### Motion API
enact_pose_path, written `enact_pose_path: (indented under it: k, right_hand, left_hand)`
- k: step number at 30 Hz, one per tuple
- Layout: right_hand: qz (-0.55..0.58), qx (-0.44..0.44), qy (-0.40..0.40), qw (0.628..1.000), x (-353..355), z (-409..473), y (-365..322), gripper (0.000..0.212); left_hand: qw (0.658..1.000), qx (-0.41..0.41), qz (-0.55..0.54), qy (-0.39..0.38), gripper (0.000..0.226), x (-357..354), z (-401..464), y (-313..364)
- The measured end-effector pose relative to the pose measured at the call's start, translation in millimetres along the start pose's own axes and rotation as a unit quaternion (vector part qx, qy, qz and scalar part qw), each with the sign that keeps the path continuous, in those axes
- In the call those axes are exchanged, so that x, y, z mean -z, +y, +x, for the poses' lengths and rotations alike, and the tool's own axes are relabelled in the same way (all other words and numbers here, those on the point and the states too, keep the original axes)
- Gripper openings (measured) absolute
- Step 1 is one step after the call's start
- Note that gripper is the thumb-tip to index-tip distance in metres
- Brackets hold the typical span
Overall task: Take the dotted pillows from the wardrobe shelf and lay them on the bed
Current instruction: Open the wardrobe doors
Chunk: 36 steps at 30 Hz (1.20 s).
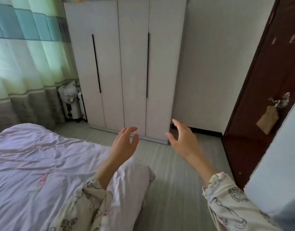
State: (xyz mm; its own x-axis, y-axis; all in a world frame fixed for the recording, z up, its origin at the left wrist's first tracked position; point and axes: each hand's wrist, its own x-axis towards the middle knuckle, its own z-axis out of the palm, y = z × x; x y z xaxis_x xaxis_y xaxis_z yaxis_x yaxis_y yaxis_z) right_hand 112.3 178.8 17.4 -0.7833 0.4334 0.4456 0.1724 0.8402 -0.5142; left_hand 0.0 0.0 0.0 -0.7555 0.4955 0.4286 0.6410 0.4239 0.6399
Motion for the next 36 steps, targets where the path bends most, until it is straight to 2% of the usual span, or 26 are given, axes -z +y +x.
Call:
enact_pose_path:
  k: [3, 7, 14, 19, 29, 36]
  right_hand:
    - [0.020, -0.022, 0.017, 0.999, -28, 22, 23, 0.054]
    - [0.036, -0.037, -0.013, 0.999, -67, 55, 47, 0.052]
    - [0.080, -0.067, -0.020, 0.994, -102, 128, 84, 0.049]
    - [0.092, -0.078, -0.021, 0.992, -119, 189, 125, 0.048]
    - [0.104, -0.020, -0.044, 0.993, -143, 382, 224, 0.046]
    - [0.127, 0.032, -0.071, 0.989, -165, 524, 260, 0.046]
  left_hand:
    - [0.998, 0.042, -0.047, 0.008, 0.031, -25, 21, -32]
    - [0.993, 0.091, -0.071, -0.016, 0.028, -52, 58, -69]
    - [0.990, 0.106, -0.074, -0.059, 0.029, -91, 137, -106]
    - [0.990, 0.096, -0.077, -0.062, 0.029, -121, 209, -124]
    - [0.994, 0.088, -0.070, -0.014, 0.029, -199, 389, -135]
    - [0.995, 0.083, -0.033, 0.033, 0.029, -214, 523, -150]
